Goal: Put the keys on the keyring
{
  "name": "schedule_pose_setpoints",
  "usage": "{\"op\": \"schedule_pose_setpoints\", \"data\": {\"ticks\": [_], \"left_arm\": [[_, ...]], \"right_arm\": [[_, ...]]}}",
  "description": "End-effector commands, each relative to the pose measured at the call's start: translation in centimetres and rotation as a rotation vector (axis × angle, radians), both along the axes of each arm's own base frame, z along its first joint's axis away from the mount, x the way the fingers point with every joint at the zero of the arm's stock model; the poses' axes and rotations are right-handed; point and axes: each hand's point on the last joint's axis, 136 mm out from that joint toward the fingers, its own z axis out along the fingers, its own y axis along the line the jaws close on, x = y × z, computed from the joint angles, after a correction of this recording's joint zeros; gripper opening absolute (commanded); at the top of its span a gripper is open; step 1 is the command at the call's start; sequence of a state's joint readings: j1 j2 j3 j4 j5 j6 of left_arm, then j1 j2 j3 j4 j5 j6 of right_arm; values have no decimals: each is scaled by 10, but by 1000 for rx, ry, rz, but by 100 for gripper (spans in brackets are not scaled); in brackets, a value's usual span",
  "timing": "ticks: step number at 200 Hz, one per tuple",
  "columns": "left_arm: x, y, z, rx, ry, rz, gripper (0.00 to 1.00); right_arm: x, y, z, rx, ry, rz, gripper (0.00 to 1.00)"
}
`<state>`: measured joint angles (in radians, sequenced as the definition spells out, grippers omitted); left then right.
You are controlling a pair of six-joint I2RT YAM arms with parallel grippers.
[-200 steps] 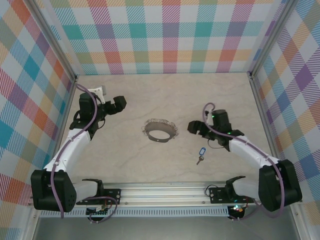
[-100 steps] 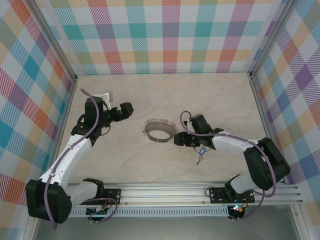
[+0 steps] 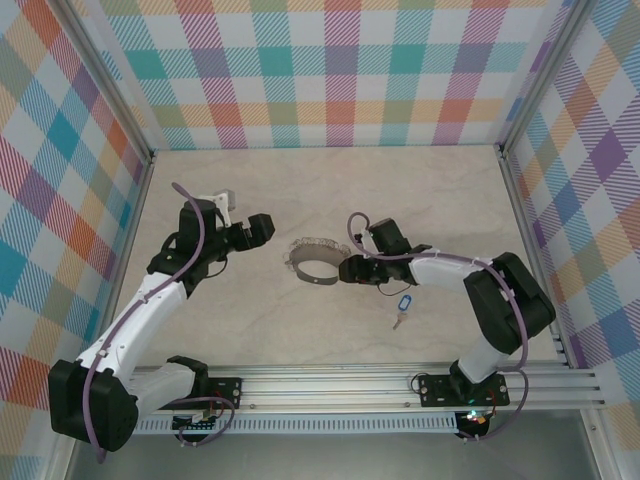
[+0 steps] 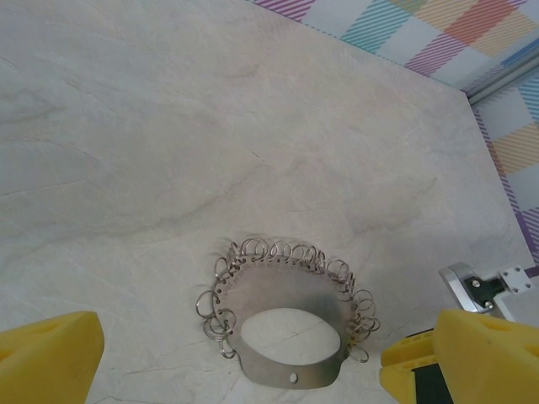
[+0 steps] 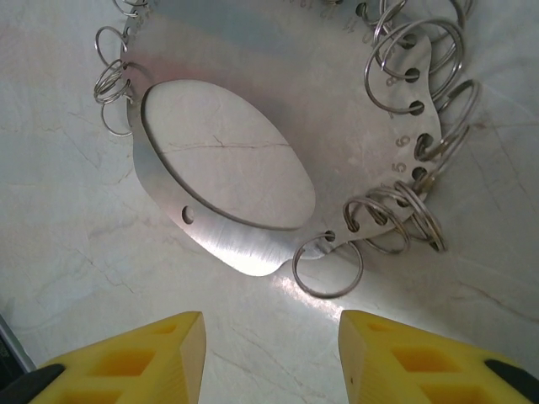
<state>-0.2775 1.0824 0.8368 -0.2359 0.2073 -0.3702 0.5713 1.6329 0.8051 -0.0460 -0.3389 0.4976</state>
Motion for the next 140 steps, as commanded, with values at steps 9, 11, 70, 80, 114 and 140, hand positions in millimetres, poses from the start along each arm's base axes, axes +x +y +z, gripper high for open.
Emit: {"op": "schedule_pose_setpoints", "data": {"ticks": [9,11,70,80,114,140], "left_arm": [[-7,-2,-3,8,3,-12,100],[-8,-3,-3,8,3,-13,100],[-10,-6,-2,0,2,-25,100],[-10,-7,-1,-1,-3,-27,100],[-13,-10,1,-10,-7,-36,100],[-14,-10,1,-9,-5,-39,100]], "right_arm": [[14,14,11,10,-48,48,47],[14,14,10,7,-49,50,47],[11,10,4,-41,-50,98,47],[8,8,8,-39,-61,96,47],[0,4,16,-59,-88,117,47],[-5,1,17,-158,-146,171,47]]}}
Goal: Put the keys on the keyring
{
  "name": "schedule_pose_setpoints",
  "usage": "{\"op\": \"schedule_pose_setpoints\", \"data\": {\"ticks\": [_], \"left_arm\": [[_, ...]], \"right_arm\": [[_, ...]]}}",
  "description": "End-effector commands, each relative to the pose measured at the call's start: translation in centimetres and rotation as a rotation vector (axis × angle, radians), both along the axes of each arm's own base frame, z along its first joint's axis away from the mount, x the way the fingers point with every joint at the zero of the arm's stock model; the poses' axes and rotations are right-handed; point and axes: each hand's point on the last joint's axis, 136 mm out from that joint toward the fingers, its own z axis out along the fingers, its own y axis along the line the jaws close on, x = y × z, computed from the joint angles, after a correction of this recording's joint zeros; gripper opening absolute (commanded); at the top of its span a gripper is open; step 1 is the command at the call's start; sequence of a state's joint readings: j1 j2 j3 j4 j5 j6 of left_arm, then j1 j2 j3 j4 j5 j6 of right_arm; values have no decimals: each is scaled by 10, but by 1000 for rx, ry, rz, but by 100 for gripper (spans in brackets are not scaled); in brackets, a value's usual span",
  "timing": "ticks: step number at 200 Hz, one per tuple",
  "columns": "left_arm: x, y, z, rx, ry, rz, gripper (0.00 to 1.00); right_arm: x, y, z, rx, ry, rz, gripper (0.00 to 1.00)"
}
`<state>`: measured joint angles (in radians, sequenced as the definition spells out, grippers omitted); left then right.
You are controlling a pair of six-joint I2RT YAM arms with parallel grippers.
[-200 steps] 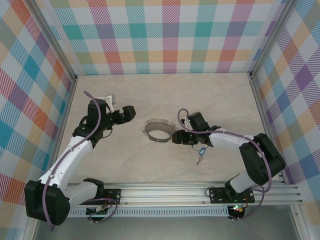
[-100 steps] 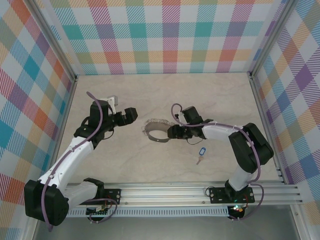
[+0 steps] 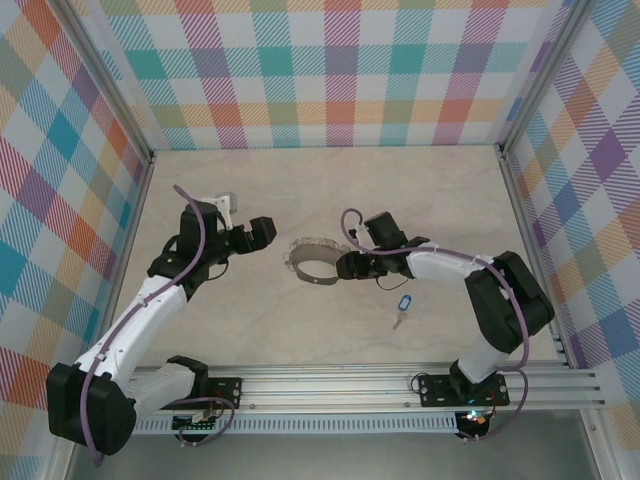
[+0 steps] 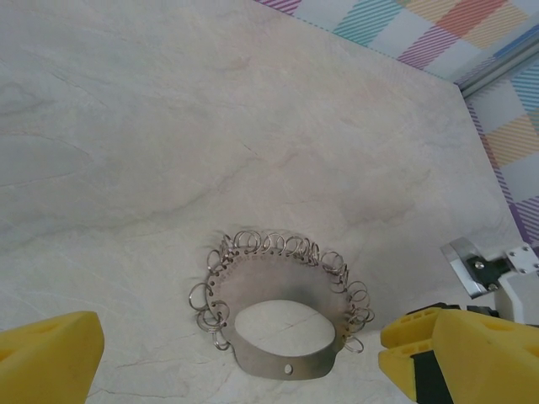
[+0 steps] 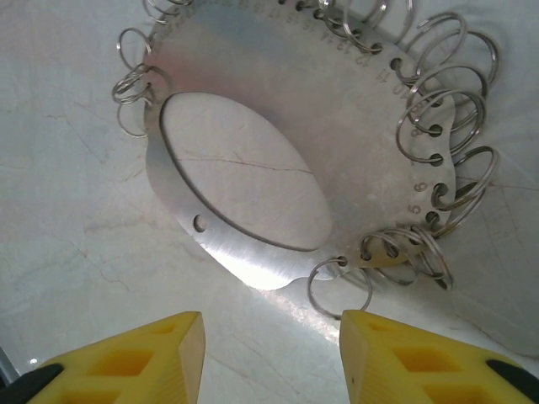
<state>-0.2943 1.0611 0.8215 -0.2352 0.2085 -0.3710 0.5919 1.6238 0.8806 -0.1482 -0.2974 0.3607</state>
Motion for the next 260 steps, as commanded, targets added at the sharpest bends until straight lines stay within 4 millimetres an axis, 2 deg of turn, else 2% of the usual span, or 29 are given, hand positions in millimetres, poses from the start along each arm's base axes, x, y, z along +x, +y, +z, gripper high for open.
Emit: {"op": "schedule_pose_setpoints", "data": {"ticks": [1,51,83,117,200,260], "left_arm": [[-8,-6,1,-6,0,-23,100],[-9,-8,0,-6,2,-30,100],[-9,-8,1,-4,0,-29,100],[-10,-8,1,0,-3,-28,100],[-11,-8,-2,6,4,-31,100],[-10,-8,-5,8,9,-31,100]], "right_arm": [[-9,-3,4,-97,-63,69,47],[-2,-15,-2,-332,-192,128,46],[-4,-7,-1,-389,-241,195,43],[-5,-1,-10,-475,-265,267,41],[-4,3,-27,-549,-275,322,35],[2,4,-32,-569,-287,329,34]]}}
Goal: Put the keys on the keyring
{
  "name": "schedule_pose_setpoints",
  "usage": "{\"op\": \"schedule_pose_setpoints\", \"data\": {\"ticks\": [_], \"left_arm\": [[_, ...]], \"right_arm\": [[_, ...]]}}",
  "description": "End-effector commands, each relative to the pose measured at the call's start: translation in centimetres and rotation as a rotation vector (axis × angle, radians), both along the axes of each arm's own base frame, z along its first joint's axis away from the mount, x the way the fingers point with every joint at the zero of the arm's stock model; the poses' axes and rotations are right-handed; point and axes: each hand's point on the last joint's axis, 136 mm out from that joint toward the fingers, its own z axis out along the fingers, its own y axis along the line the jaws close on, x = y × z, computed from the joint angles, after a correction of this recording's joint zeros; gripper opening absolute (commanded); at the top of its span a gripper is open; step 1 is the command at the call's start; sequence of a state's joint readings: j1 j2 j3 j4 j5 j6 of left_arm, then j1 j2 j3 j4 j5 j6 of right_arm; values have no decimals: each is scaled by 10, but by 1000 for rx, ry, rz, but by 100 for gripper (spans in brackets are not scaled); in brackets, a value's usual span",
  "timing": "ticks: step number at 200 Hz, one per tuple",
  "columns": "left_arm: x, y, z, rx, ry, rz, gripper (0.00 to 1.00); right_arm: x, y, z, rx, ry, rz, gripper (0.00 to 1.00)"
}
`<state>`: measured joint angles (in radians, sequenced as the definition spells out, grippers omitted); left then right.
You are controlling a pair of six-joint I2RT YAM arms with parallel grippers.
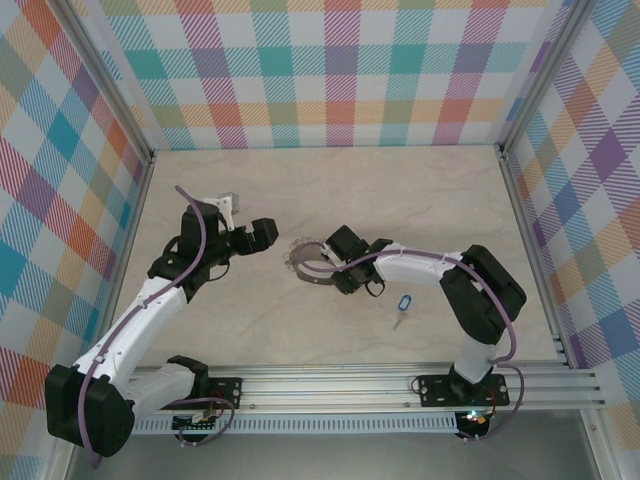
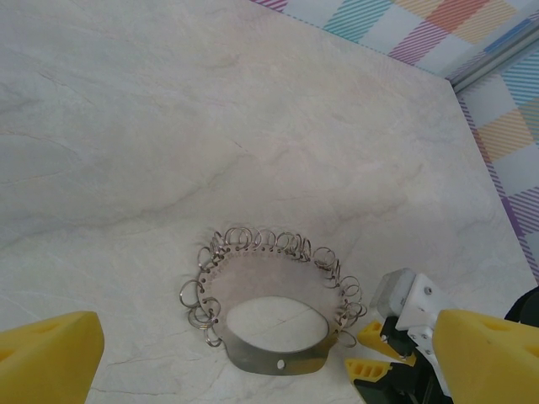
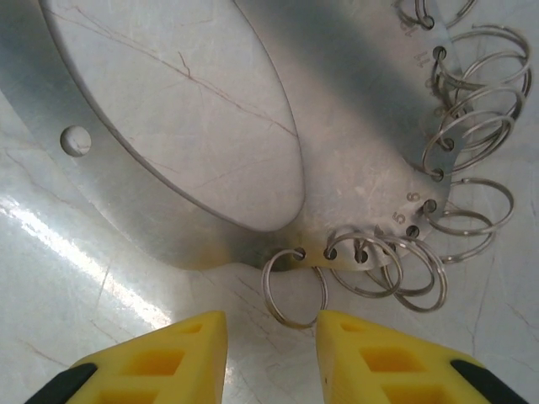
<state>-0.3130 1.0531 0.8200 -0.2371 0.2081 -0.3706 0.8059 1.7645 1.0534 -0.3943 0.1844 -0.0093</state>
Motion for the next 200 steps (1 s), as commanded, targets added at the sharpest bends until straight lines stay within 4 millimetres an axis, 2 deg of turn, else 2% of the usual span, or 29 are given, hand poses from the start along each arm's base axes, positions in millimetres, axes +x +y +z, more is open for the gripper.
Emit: {"op": "schedule_pose_setpoints", "data": {"ticks": [1,85,200], "left_arm": [[-6,-2,-7,9,15,-13,100],[-6,-2,-5,9,11,-14,100],[-8,-2,3,4,-5,-18,100]], "right_arm": [[6,6,0,-17,-16,22,34],[15,5,-8,-64,-38,25,30],[38,-1,3,-87,-97,-40,1]]}}
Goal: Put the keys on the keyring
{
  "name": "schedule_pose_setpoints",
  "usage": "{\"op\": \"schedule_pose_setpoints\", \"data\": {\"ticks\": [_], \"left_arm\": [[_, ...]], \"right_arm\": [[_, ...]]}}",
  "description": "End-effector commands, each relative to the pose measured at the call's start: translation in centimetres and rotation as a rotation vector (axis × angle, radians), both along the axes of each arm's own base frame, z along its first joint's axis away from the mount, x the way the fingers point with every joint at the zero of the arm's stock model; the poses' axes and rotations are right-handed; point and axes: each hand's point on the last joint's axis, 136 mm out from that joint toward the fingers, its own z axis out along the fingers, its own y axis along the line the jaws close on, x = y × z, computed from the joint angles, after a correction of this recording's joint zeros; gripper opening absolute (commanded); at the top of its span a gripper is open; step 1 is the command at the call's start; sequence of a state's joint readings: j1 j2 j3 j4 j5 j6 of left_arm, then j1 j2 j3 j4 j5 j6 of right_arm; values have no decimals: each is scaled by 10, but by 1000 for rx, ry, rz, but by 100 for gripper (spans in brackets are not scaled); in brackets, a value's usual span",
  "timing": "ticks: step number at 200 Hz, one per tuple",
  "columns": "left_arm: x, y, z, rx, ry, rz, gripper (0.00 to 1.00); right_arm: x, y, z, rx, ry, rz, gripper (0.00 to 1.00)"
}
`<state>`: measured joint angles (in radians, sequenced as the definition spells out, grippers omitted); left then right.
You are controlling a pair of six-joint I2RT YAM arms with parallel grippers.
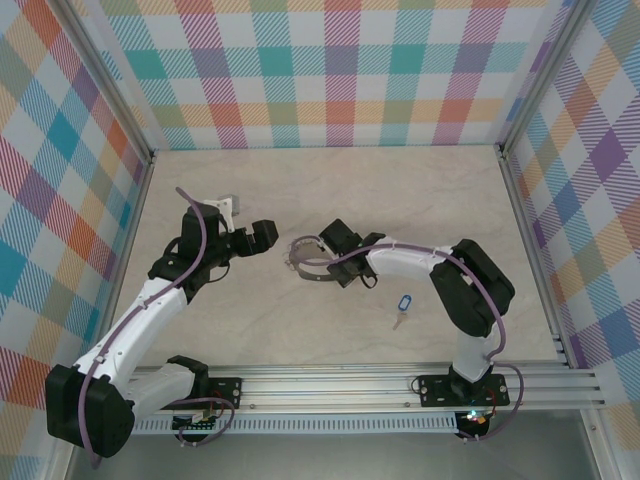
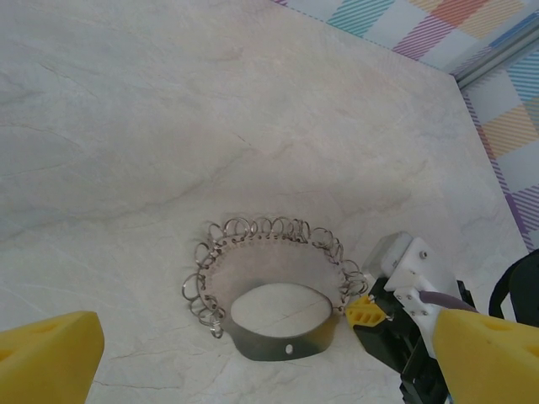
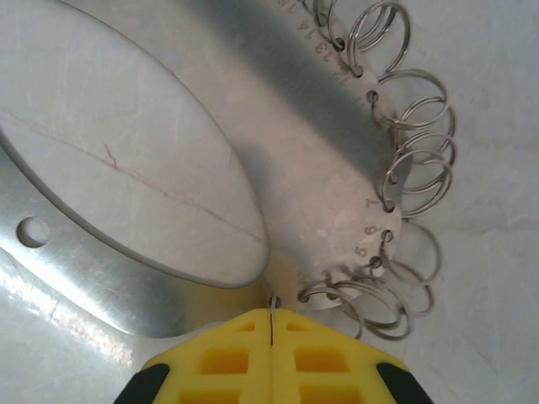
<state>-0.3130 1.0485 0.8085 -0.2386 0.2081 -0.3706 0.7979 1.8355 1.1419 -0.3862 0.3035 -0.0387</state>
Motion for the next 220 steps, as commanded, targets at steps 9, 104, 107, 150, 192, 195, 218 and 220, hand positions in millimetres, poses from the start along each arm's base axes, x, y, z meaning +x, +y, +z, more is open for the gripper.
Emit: {"op": "schedule_pose_setpoints", "data": {"ticks": [9,104,107,150,192,195,218,220], "left_arm": [[-7,-3,7,1,-14,-18,100],[-8,-3,10,-5,-18,-18,100],[-8,-3,10,-5,-17,-18,100],[-8,-3,14,-5,-27,-20,100],[-7,-3,15,-5,-30,-21,100],[-7,-3,15,-4,-28,-20,100],[-7,-4,14,-5,-25,-25,100],[-7,-5,14,-6,-25,-27,100]], "right_arm": [[5,-3,0,-12,4,-18,0],[-7,1,-6,61,88,-36,25],[-6,1,-6,61,86,-39,26],[-7,-8,-10,60,89,-61,27],[-9,-11,-12,56,92,-63,21],[-9,-11,-12,57,92,-64,20],[-8,-11,-14,57,91,-65,16],[-7,-11,-14,58,91,-66,16]]}}
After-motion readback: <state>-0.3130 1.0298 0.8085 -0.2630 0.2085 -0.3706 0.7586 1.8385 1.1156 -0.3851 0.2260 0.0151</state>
